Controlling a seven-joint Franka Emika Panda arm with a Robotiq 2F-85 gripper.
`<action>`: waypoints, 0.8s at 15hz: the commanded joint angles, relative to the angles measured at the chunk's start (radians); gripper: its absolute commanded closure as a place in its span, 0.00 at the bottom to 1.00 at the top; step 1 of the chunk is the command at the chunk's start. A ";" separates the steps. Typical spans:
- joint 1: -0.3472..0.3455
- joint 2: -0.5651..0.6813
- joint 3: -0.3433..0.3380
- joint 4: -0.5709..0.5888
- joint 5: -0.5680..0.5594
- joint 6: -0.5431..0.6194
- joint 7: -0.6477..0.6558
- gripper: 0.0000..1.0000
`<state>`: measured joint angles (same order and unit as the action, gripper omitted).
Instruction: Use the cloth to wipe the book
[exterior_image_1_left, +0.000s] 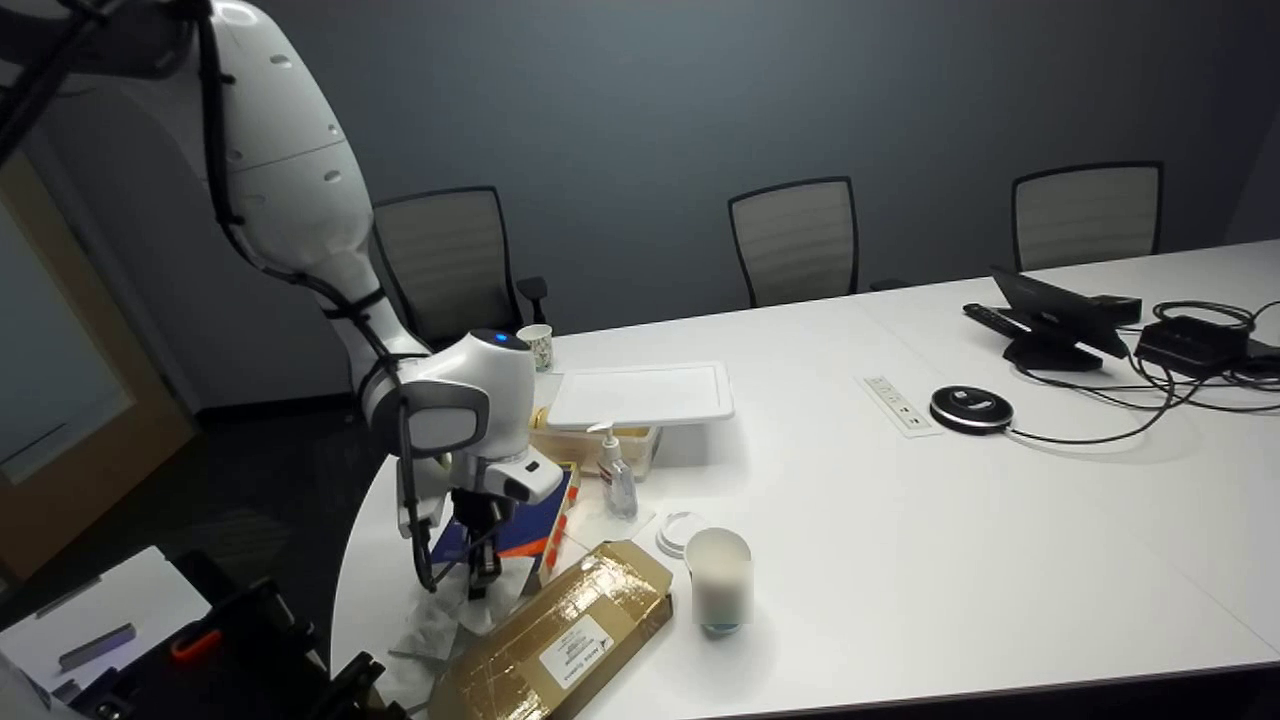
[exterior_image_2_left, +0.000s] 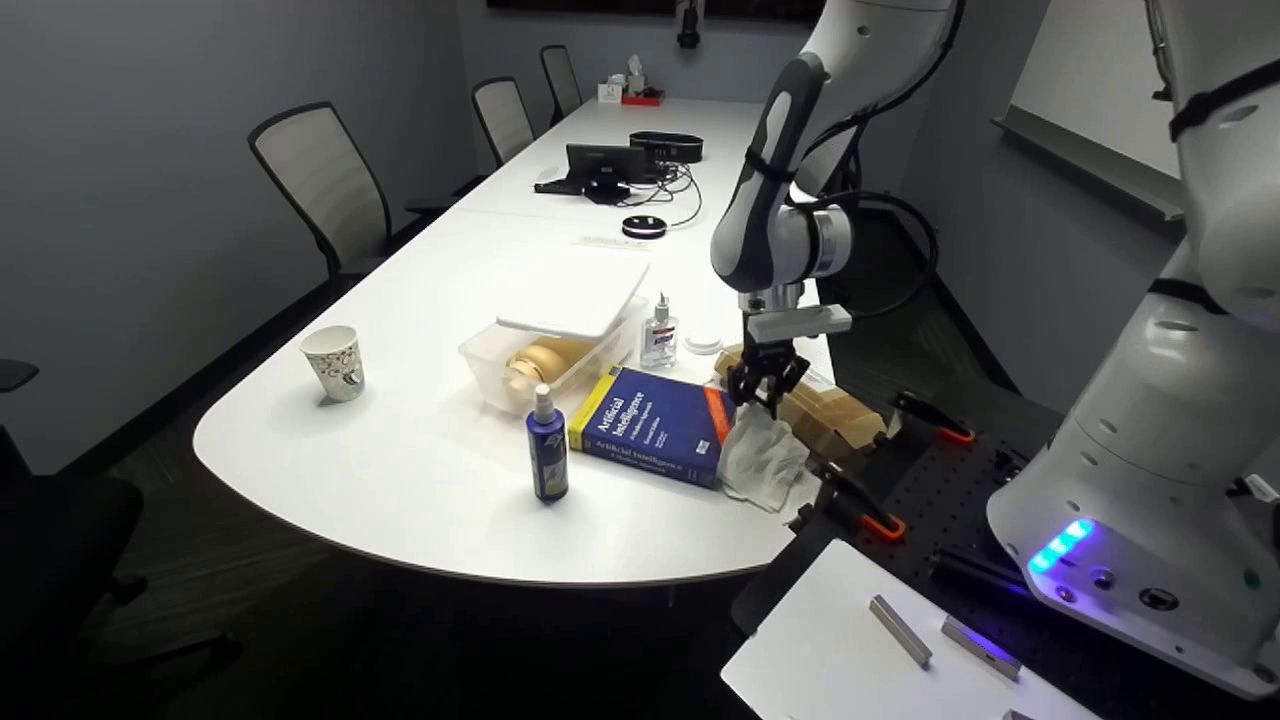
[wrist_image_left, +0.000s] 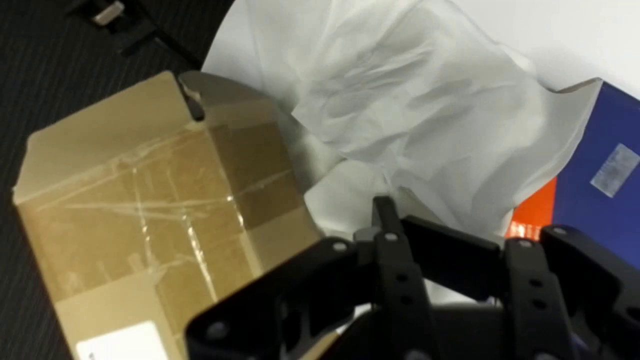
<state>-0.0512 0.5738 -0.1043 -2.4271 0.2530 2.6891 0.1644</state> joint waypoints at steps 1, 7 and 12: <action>0.015 -0.175 -0.026 -0.060 -0.076 -0.088 0.012 1.00; -0.034 -0.294 0.038 -0.001 -0.089 -0.254 -0.154 1.00; -0.047 -0.200 0.100 0.127 -0.042 -0.311 -0.295 1.00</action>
<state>-0.0846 0.3088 -0.0391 -2.3797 0.1870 2.4224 -0.0638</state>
